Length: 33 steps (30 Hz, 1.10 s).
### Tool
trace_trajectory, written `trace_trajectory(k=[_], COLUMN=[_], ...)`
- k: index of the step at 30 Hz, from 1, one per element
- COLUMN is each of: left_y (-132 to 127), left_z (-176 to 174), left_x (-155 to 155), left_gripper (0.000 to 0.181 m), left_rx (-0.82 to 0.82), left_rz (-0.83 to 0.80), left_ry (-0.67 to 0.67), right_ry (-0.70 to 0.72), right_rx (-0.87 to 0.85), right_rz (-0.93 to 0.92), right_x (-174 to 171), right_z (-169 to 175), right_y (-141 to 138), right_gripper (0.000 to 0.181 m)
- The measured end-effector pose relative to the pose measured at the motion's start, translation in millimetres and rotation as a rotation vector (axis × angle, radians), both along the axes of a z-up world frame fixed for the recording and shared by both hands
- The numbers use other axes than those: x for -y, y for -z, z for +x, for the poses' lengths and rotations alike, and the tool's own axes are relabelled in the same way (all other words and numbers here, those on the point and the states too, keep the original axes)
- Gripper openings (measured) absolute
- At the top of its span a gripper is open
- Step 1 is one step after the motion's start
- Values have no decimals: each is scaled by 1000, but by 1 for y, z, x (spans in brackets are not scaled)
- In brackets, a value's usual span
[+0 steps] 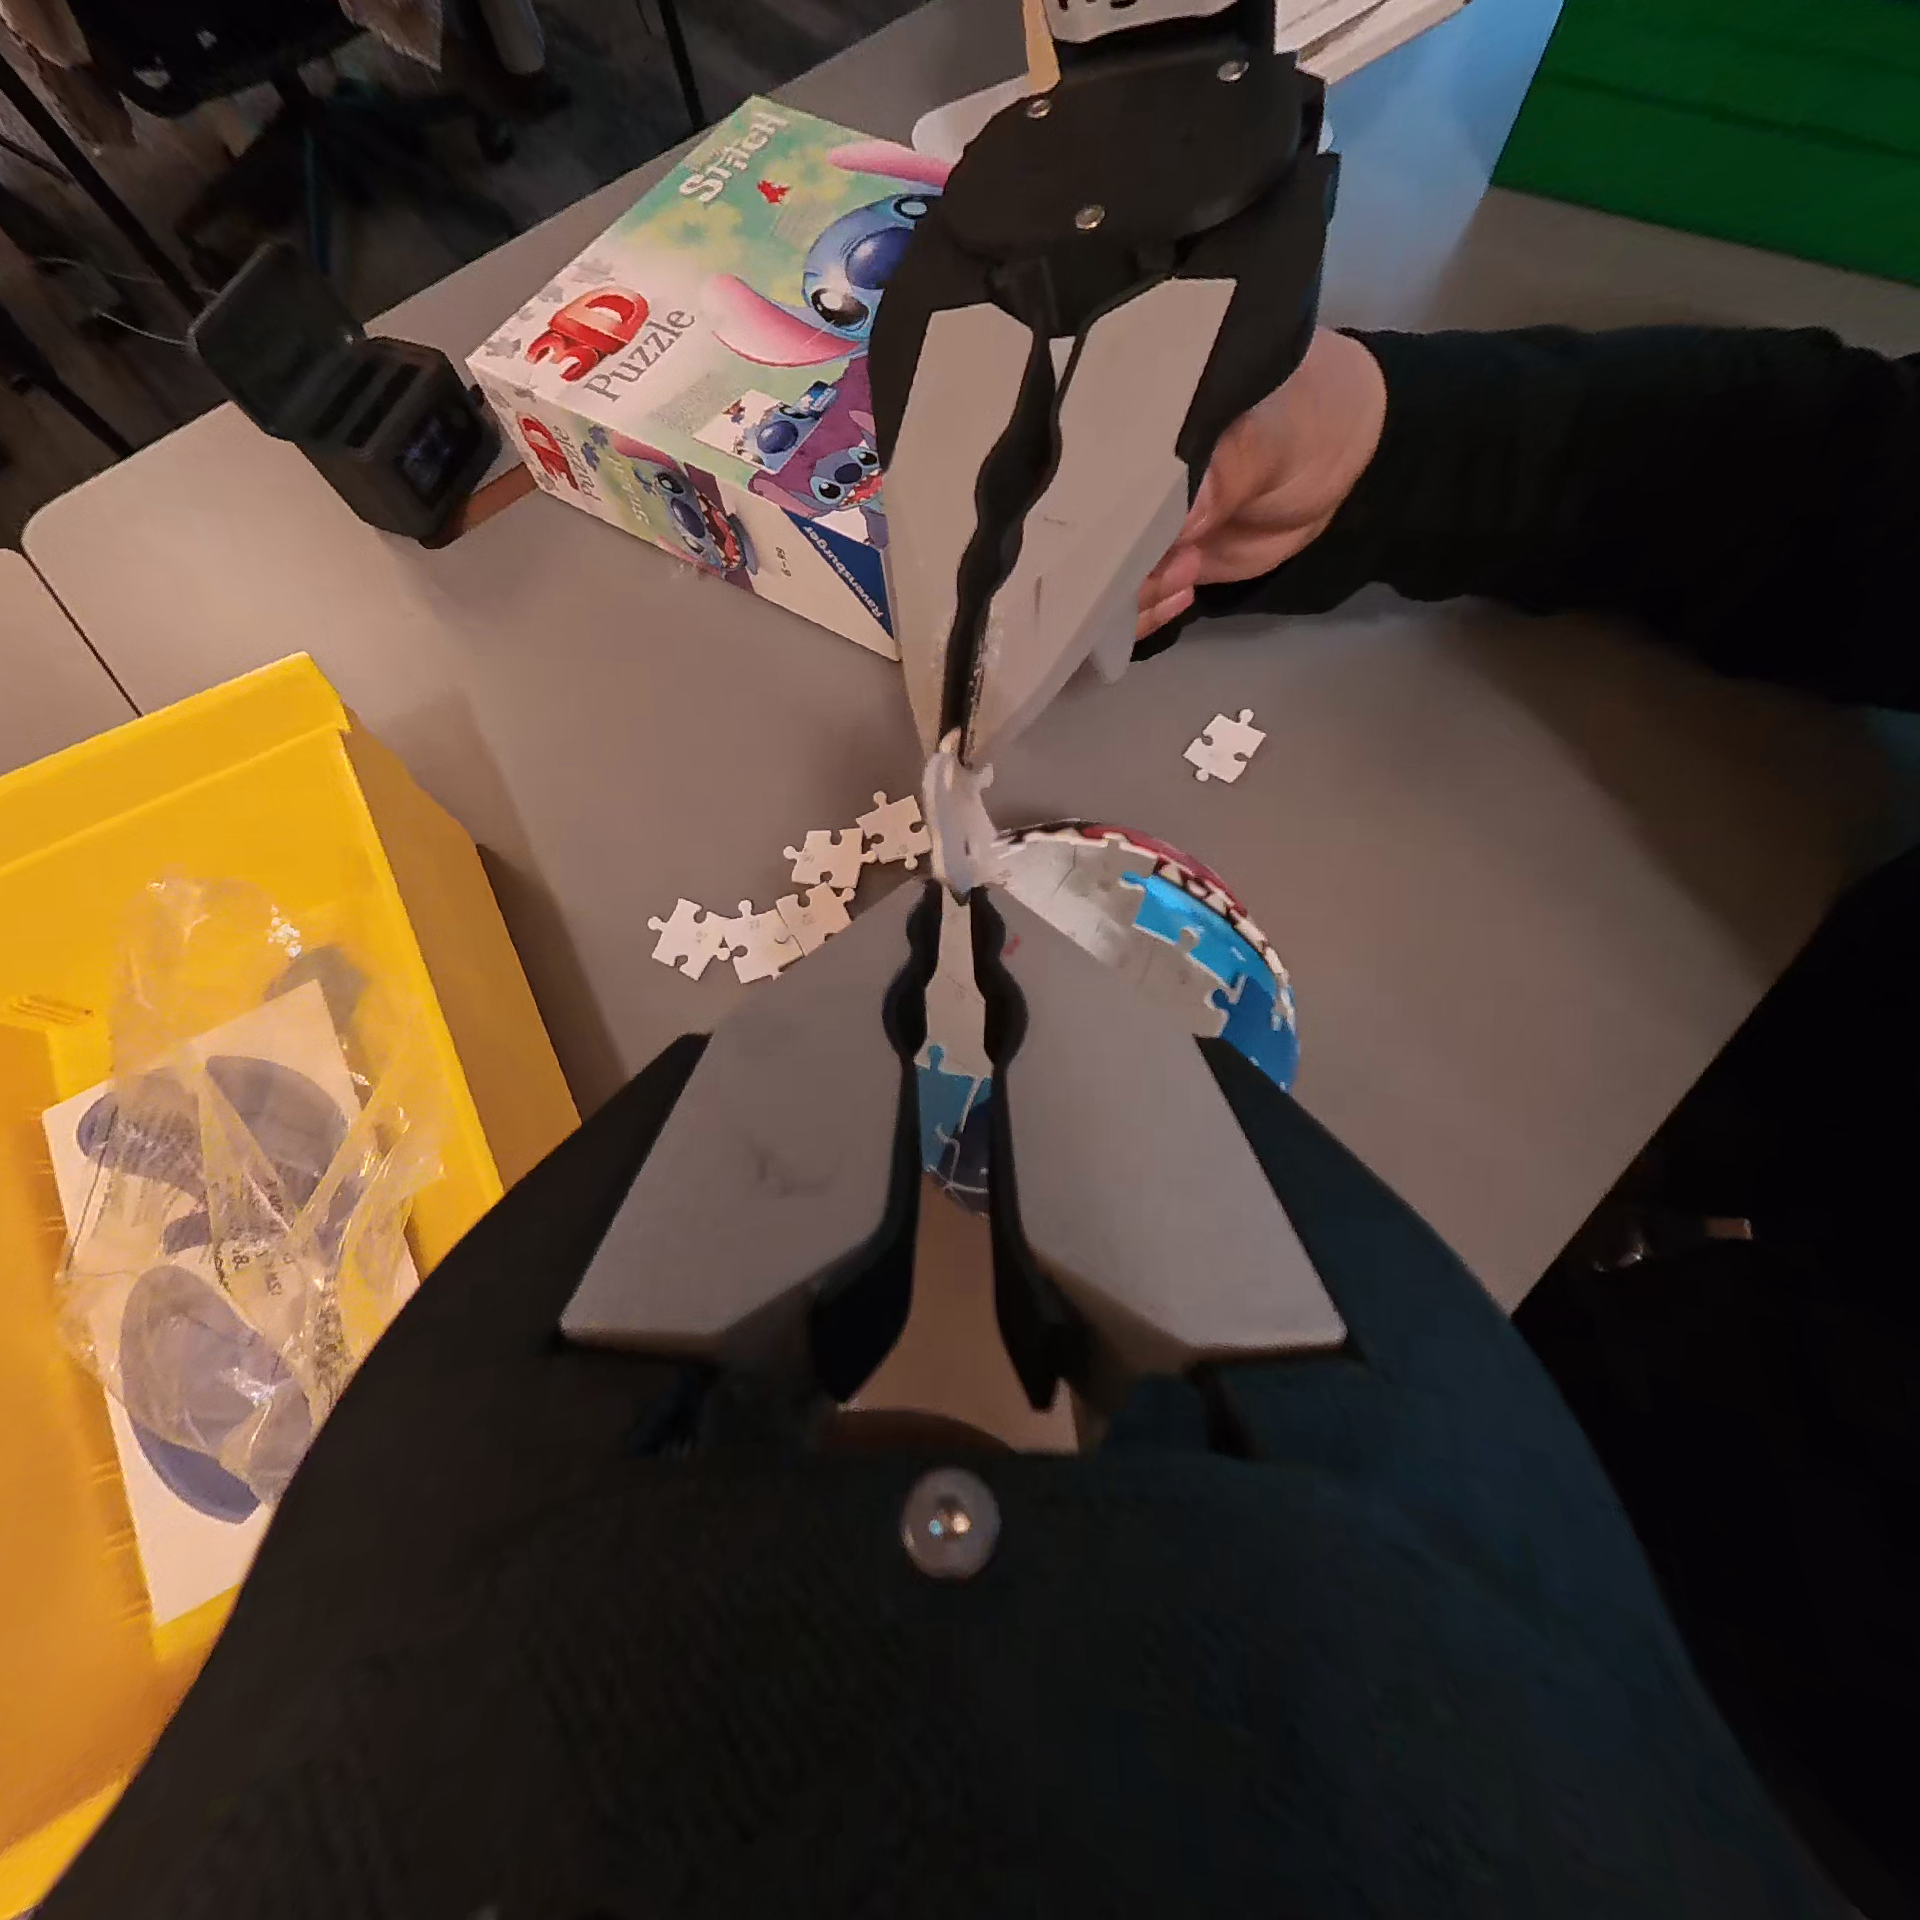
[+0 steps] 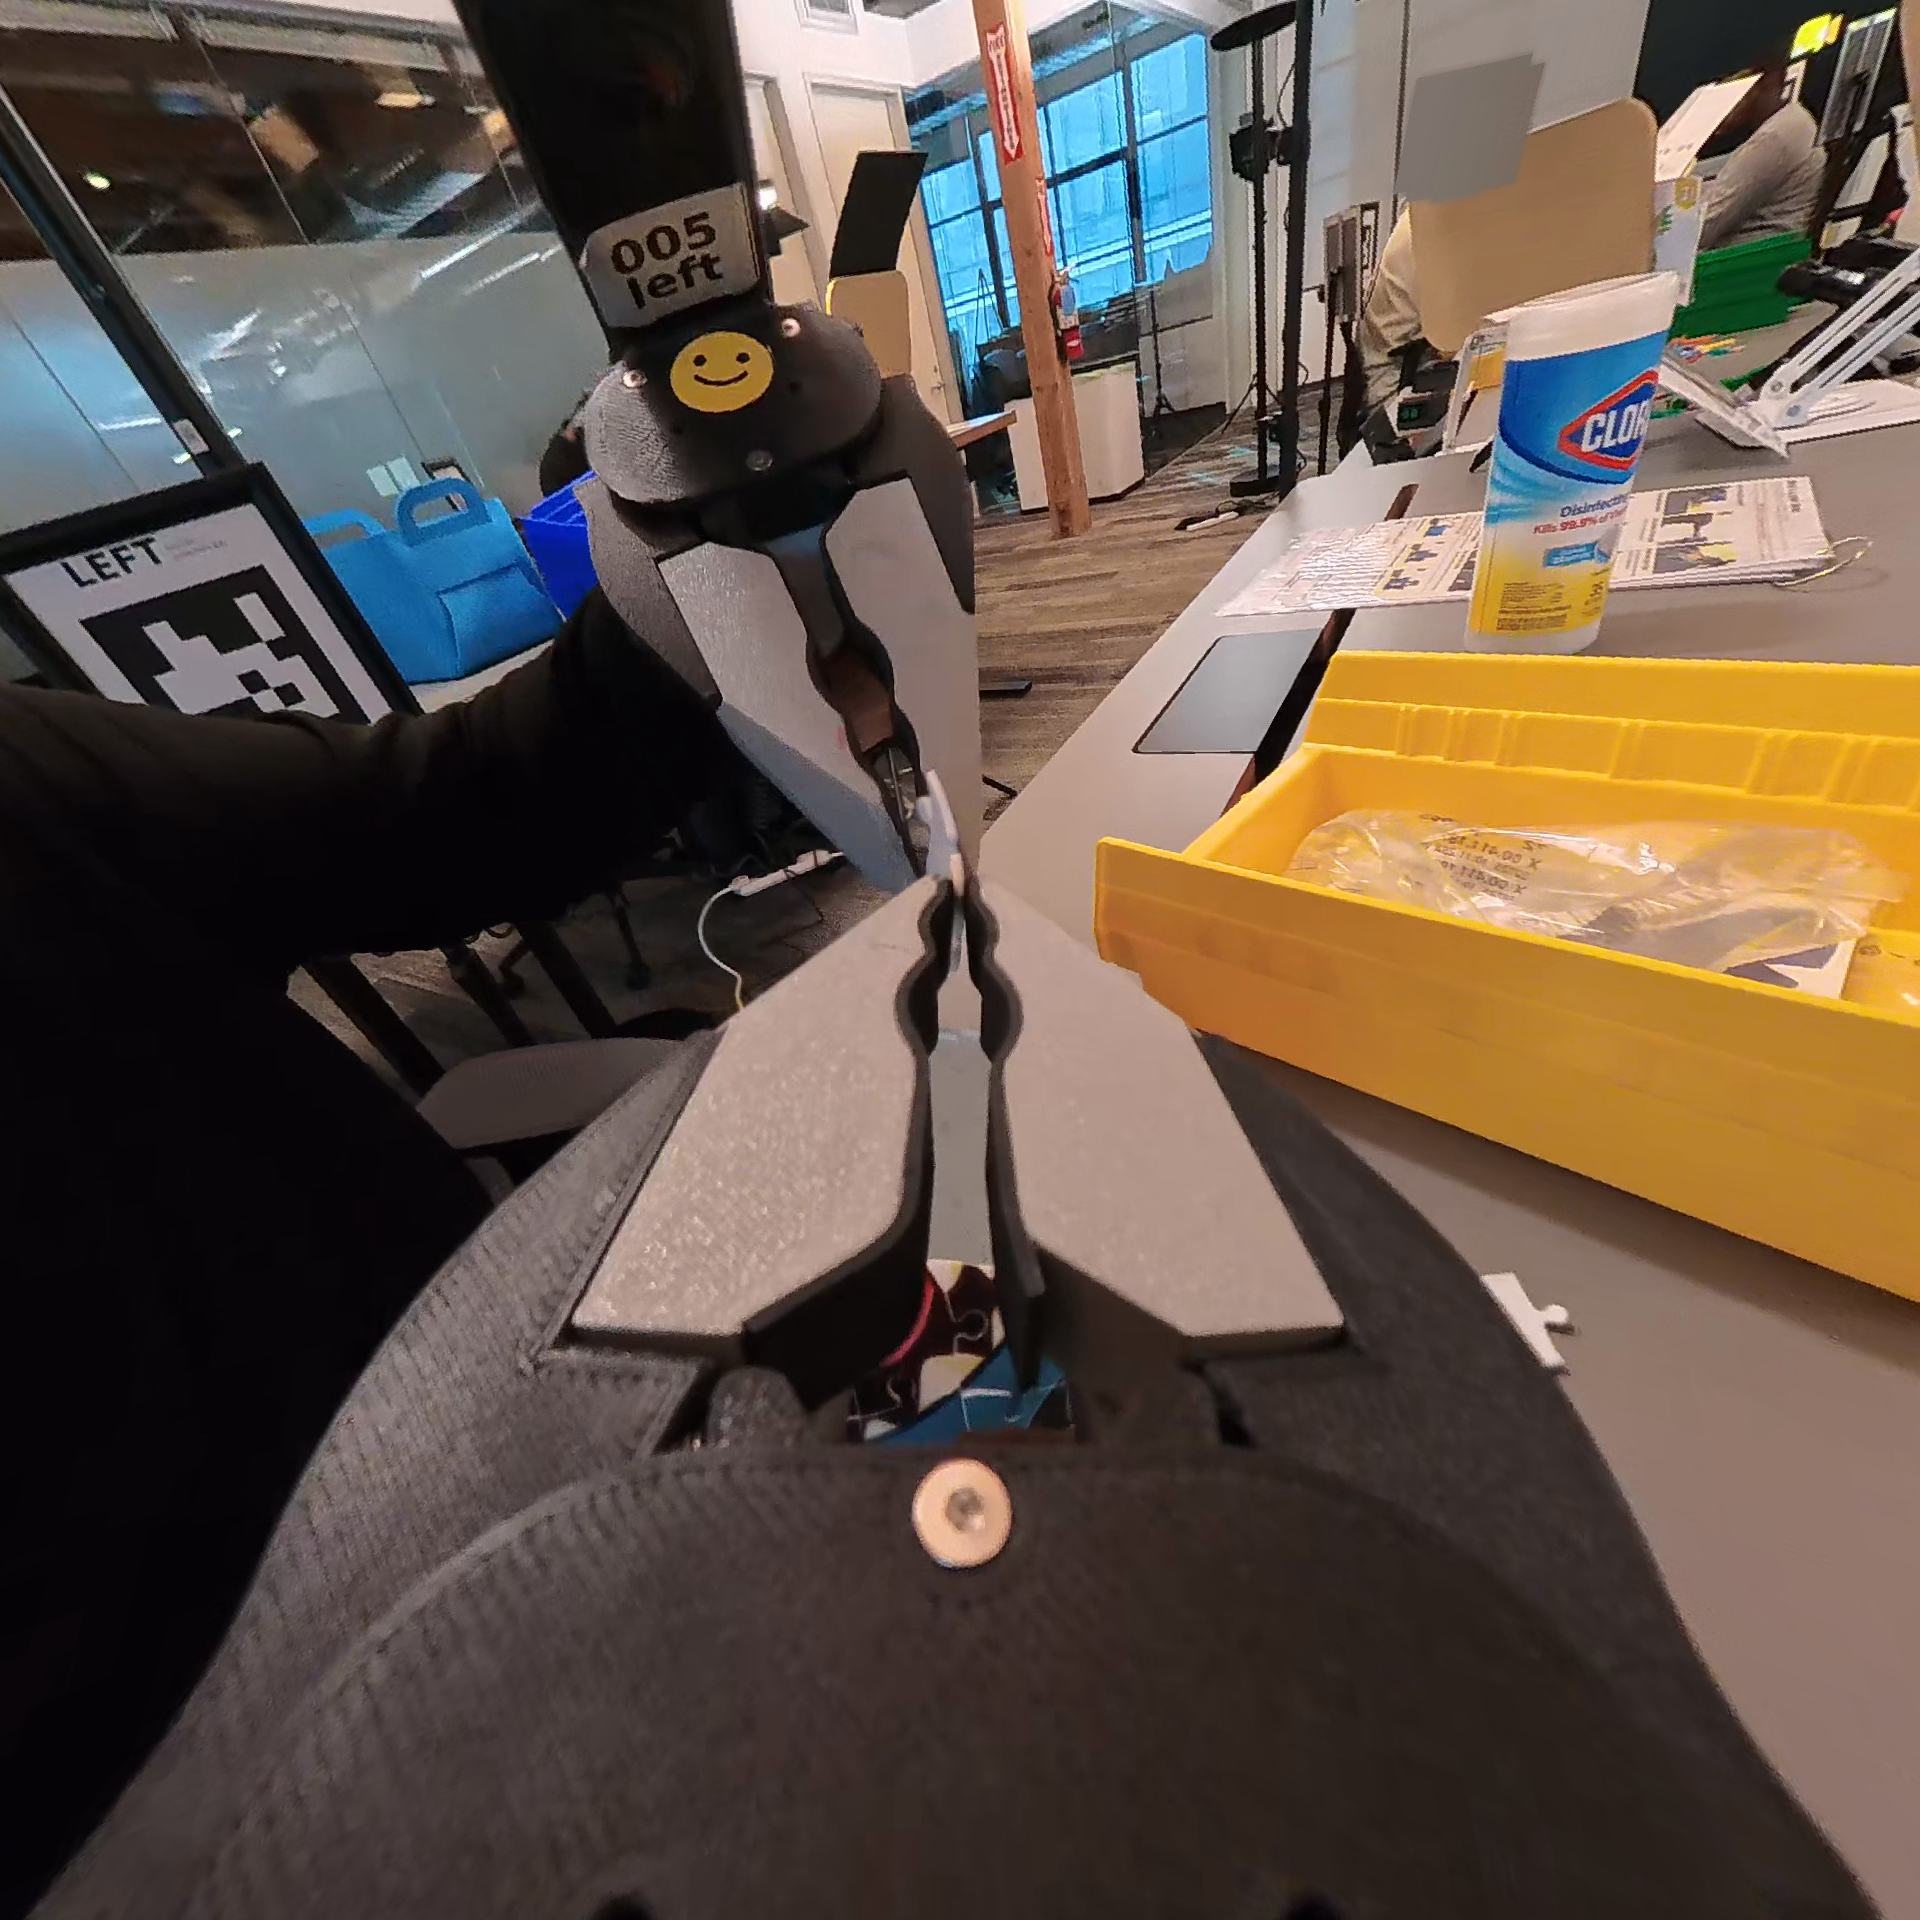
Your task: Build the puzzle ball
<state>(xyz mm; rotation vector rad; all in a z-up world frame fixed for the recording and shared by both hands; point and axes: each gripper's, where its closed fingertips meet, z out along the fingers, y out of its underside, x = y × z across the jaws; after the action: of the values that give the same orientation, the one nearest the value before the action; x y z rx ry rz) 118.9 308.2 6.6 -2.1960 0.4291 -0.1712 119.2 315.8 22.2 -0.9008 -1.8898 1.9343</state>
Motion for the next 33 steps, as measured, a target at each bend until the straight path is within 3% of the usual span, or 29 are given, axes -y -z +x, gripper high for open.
trace_trajectory(k=[11,18,23,33], left_y=[3,27,41,43], left_z=[-6,-16,-18,-18], left_x=[1,4,5,8], left_gripper=[1,0,0,0], left_rx=[38,-241,-282,-311], left_rz=[41,9,10,4], left_ry=[-29,-27,-59,-112], right_ry=[0,52,70,58], right_rx=[11,29,32,4], right_rz=[49,243,320,301], right_x=[8,11,12,12], right_z=[-6,-15,-17,-15], right_y=[17,42,50,39], right_gripper=[0,0,0,5])
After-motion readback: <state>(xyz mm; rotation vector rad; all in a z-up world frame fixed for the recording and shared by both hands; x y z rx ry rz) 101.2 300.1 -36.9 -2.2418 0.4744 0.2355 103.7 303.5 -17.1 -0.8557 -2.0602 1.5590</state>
